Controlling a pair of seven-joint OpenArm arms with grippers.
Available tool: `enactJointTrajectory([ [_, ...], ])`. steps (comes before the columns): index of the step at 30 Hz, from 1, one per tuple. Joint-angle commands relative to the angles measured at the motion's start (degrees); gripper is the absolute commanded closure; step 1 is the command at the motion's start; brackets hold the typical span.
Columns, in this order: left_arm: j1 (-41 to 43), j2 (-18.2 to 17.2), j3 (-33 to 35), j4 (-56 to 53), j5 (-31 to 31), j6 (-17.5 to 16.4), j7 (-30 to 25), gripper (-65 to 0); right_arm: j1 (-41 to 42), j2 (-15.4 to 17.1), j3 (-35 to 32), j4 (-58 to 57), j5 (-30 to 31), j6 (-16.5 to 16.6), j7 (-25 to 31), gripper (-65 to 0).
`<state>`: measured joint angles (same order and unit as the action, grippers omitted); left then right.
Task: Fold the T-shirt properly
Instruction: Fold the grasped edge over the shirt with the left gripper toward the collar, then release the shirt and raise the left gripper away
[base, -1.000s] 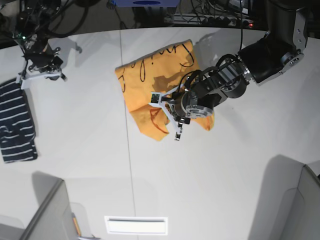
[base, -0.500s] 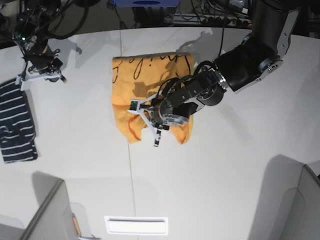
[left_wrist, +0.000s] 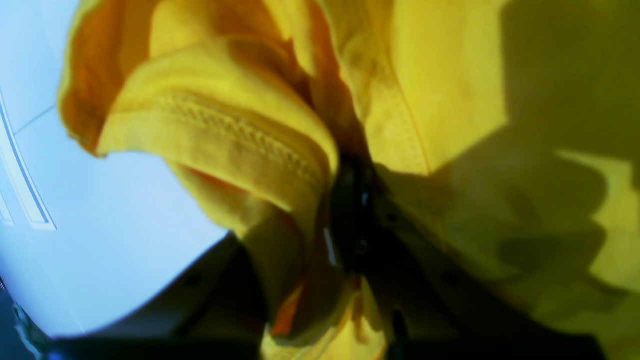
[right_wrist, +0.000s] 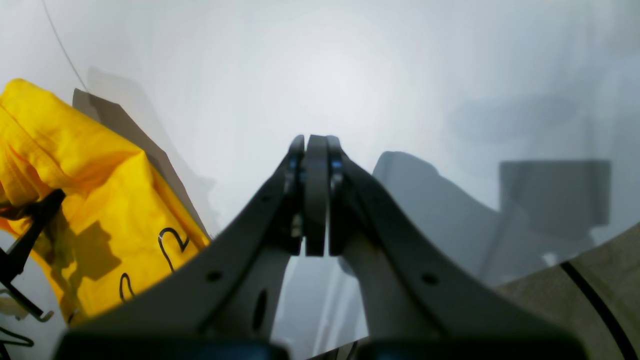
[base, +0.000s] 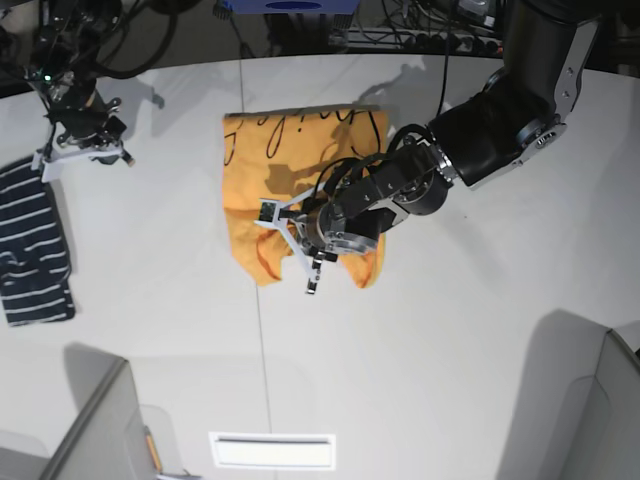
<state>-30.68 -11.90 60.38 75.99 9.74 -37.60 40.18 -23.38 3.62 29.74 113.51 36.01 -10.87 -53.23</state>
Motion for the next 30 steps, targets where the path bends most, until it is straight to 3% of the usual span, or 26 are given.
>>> enactJointTrajectory([
  [1, -2.16, 0.08, -0.47, 0.54, 0.24, -0.15, 0.39, -11.2, 0.12, 0.65, 0.11, 0.90, 0.43, 0.19, 0.71, 0.0],
  [3, -2.95, 0.08, -0.82, 0.63, 0.24, -0.15, 0.39, -28.6, -0.05, 0.65, 0.11, 0.90, 0.43, 0.28, 0.71, 0.0],
  [6, -4.44, 0.08, -0.91, 0.89, 0.24, -0.15, 0.39, -49.2, -0.23, 0.56, 0.02, 0.90, 0.43, 0.28, 0.71, 0.0],
  [9, -6.38, 0.08, -1.00, 3.36, 0.06, 0.11, 0.39, -63.4, -0.23, 0.56, 0.02, 0.90, 0.43, 0.37, 0.71, 0.0],
  [11, -7.17, 0.08, -1.96, 5.99, 0.06, 0.20, 0.39, -65.0, -0.32, 0.56, -0.95, 0.82, 0.43, 0.37, 0.71, 0.0],
  [17, -4.27, -0.27, -14.71, 16.81, 0.15, -0.07, 0.56, -65.0, -1.02, 0.82, -4.90, 0.82, 0.34, 0.37, 0.79, 0.0],
  [19, -1.37, -0.45, -18.84, 22.78, -0.02, -0.15, 4.43, -65.0, -1.11, 1.00, -5.78, 0.90, 0.34, 0.37, 0.71, 0.0],
  [22, 5.05, -3.97, -24.64, 33.25, -0.37, -0.15, 11.73, -65.0, -2.43, 1.09, -5.87, 1.26, 0.34, 0.46, 0.97, 0.0],
  [24, 11.12, -6.25, -28.60, 39.22, -0.02, -0.15, 12.52, -54.1, -3.83, 1.26, -6.13, 1.34, 0.34, 0.46, 1.14, 0.0],
  [26, 18.68, -7.48, -33.87, 40.28, 0.15, 0.11, 10.76, -32.1, -5.59, 2.49, -6.13, 1.34, 0.25, 0.72, 2.02, 0.0],
  [28, 26.06, -7.48, -39.59, 39.75, -0.02, 0.29, 6.37, -6.7, -8.76, 2.76, -6.13, 1.34, 0.25, 3.53, 6.24, 0.0],
  [29, 30.37, -7.48, -42.23, 39.75, 0.15, 0.29, 3.46, 0.0, -10.43, 2.84, -6.13, 1.34, 0.25, 6.08, 9.32, 0.0],
  [30, 34.32, -7.48, -44.60, 39.75, 0.15, 0.29, -0.05, 0.0, -12.01, 3.11, -5.96, 1.34, 0.25, 8.72, 12.40, 0.0],
])
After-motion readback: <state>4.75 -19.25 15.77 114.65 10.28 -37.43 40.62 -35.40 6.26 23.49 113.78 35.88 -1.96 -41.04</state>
